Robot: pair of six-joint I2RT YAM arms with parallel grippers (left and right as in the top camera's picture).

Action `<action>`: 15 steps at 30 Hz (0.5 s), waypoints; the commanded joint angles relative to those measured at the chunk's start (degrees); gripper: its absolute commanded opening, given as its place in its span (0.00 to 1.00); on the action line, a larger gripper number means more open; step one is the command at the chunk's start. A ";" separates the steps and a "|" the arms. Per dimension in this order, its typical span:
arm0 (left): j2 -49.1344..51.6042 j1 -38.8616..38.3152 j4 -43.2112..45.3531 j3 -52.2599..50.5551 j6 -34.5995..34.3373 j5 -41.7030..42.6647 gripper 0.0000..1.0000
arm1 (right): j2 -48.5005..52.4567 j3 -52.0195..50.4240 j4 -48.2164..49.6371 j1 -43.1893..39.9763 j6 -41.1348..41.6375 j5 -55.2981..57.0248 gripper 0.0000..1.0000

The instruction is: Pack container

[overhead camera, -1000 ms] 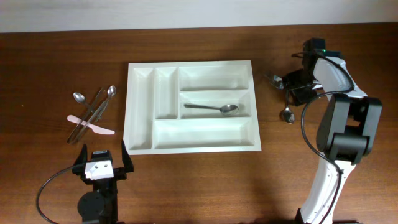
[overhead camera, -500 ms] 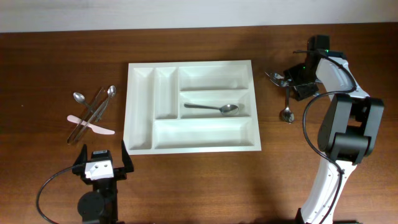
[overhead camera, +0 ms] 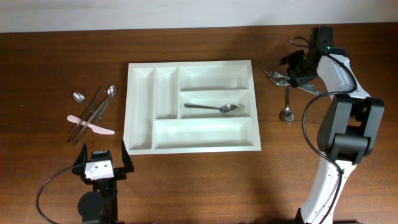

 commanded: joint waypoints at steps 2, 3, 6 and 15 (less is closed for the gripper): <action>-0.55 0.31 -0.28 -0.11 0.55 0.66 0.99 | 0.63 3.26 0.13 0.96 -2.36 0.61 0.64; -0.55 0.31 -0.28 -0.11 0.55 0.66 0.99 | 0.63 3.30 0.37 0.96 -2.62 1.77 0.64; -0.55 0.31 -0.28 -0.11 0.55 0.66 0.99 | 0.72 3.30 0.70 0.85 -4.48 4.61 0.66; -0.55 0.31 -0.28 -0.11 0.55 0.63 0.99 | 0.76 3.28 -0.28 0.83 -6.05 10.78 0.67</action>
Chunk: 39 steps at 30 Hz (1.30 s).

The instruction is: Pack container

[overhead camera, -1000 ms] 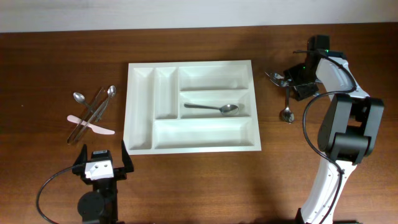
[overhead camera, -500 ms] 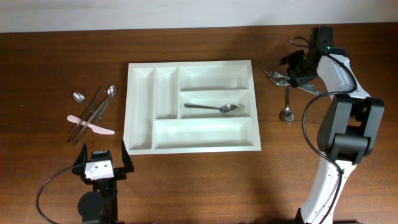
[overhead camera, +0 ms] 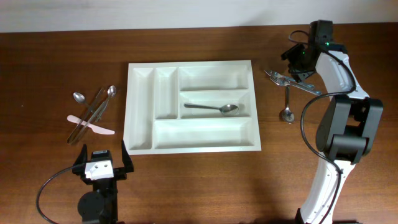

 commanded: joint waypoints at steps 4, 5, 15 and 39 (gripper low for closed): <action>-0.55 0.31 -0.28 -0.11 0.55 0.66 0.99 | 0.83 0.57 -0.85 0.15 -1.46 4.55 0.67; -0.55 0.31 -0.28 -0.11 0.55 0.63 0.99 | 0.83 0.28 -0.85 0.17 -1.46 4.70 0.67; -0.55 0.31 -0.28 -0.11 0.52 0.63 0.99 | 1.22 -3.45 -0.72 0.17 -2.10 5.11 0.67; -0.55 0.31 -0.28 -0.11 0.55 0.63 0.99 | 6.25 -4.28 -9.97 -0.11 -6.43 3.80 0.67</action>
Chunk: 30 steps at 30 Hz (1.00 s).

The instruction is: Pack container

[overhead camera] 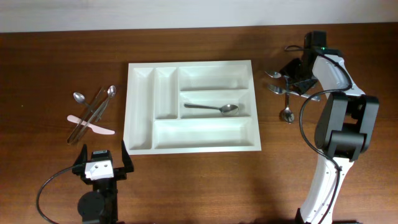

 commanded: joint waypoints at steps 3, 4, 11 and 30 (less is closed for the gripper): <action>-0.55 0.31 -0.28 -0.11 0.55 0.63 0.99 | 3.65 -2.03 -5.55 -0.11 -2.03 -0.31 0.67; -0.55 0.31 -0.28 -0.11 0.55 0.63 0.99 | 3.65 -2.03 -5.73 -0.11 -2.89 -0.35 0.67; -0.55 0.31 -0.28 -0.11 0.55 0.63 0.99 | 3.63 -1.90 -1.53 -0.13 -10.36 -2.12 0.67; -0.55 0.31 -0.28 -0.11 0.55 0.63 0.99 | 3.58 3.56 1.84 -3.17 -37.90 -4.48 0.64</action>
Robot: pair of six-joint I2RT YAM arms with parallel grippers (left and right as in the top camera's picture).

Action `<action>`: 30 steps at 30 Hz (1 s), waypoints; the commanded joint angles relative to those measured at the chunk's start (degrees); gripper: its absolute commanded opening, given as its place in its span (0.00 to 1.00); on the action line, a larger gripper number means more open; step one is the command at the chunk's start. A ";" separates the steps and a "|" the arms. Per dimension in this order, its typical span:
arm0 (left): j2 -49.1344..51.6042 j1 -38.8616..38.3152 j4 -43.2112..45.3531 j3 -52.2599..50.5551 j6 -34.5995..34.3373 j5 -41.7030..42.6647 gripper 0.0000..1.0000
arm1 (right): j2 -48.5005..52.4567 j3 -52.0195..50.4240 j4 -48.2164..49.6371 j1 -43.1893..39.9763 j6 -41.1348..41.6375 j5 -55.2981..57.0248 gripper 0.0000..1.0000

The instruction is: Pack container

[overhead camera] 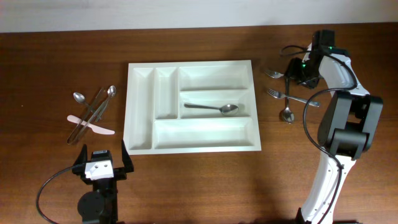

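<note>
The white cutlery tray (pixel 142 112) lies mid-table, and one spoon (pixel 212 108) rests in its middle right compartment. At the back right, my right gripper (pixel 290 70) appears shut on the handle of a second spoon (pixel 272 73), whose bowl sticks out to its left. Just below it a fork (pixel 291 96) lies across a third spoon (pixel 286 112) on the table. My left gripper (pixel 102 160) sits open at the front left, away from everything.
A loose pile of cutlery (pixel 93 111) lies left of the tray, made up of two spoons, a grey piece and a pink knife. The right arm's white base (pixel 326 180) stands at the front right. A black cable loops by the left arm.
My right gripper has moved back and slightly right from the pile. A spoon's bowl now shows at its left. The fork lies lower and flatter on the table than before.
The right gripper first stood over the tangled fork and spoons right of the tray. It then sat a little farther back, then low in the pile with the pieces shifted. Now it is behind the pile with a spoon. The left arm and tray stayed still.
</note>
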 commanded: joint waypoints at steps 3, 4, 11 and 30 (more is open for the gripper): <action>-0.55 0.31 -0.28 -0.11 0.55 0.63 0.99 | 1.77 0.76 -1.14 -0.37 -8.02 -0.28 0.64; -0.55 0.31 -0.28 -0.11 0.55 0.63 0.99 | 1.77 0.76 -1.07 -0.37 -7.15 -0.28 0.64; -0.55 0.31 -0.28 -0.11 0.55 0.63 0.99 | 1.77 0.76 3.61 -0.33 -6.99 -2.84 0.64; -0.55 0.31 -0.28 -0.11 0.55 0.63 0.99 | 1.73 9.60 6.84 1.70 13.90 -10.16 0.62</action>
